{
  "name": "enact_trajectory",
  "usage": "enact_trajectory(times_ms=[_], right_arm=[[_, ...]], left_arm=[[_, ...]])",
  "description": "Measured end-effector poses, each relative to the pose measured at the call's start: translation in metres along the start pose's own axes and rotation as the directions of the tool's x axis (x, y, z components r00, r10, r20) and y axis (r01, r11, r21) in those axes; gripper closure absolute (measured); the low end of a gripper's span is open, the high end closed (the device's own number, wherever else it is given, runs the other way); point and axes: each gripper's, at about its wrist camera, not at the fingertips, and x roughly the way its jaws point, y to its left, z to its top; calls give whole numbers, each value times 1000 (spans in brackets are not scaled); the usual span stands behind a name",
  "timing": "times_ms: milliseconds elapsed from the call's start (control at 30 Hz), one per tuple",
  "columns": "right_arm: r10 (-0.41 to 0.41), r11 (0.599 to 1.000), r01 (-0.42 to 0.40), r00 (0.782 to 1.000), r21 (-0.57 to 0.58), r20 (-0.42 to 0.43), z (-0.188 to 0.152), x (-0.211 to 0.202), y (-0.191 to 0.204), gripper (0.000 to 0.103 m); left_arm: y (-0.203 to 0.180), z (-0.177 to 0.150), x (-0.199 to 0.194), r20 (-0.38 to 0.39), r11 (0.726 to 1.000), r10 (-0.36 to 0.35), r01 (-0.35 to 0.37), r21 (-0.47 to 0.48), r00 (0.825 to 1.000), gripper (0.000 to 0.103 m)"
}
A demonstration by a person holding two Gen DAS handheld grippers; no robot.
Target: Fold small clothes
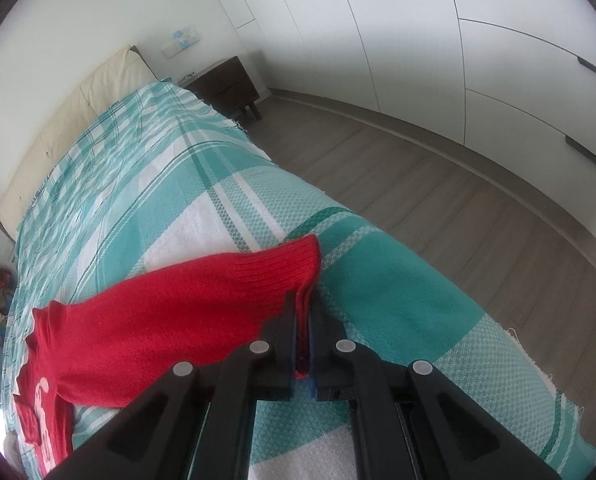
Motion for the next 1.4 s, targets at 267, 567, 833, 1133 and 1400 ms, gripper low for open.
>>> enact_trajectory(times_ms=[267,567,833,1133,1400], right_arm=[[-162,986,155,979,64,124,-4,-44,-11,41],[-65,993,90,958,-78,279,-21,-97,29,37],[13,984,26,976,-176,215,-33,-81,55,37],[62,985,-32,983,-171,171,-33,-73,61,37],[66,983,-33,982,-180,177,-33,-72,65,37]], left_arm=[[-3,15,-27,57,999,0,-2,44,998,17],[-128,107,-48,137,799,-231,107,592,963,0],[-205,91,43,23,560,-157,70,826,987,15],[-224,85,74,-31,482,-206,129,866,978,39],[-170,151,61,-83,757,-366,348,553,927,100]])
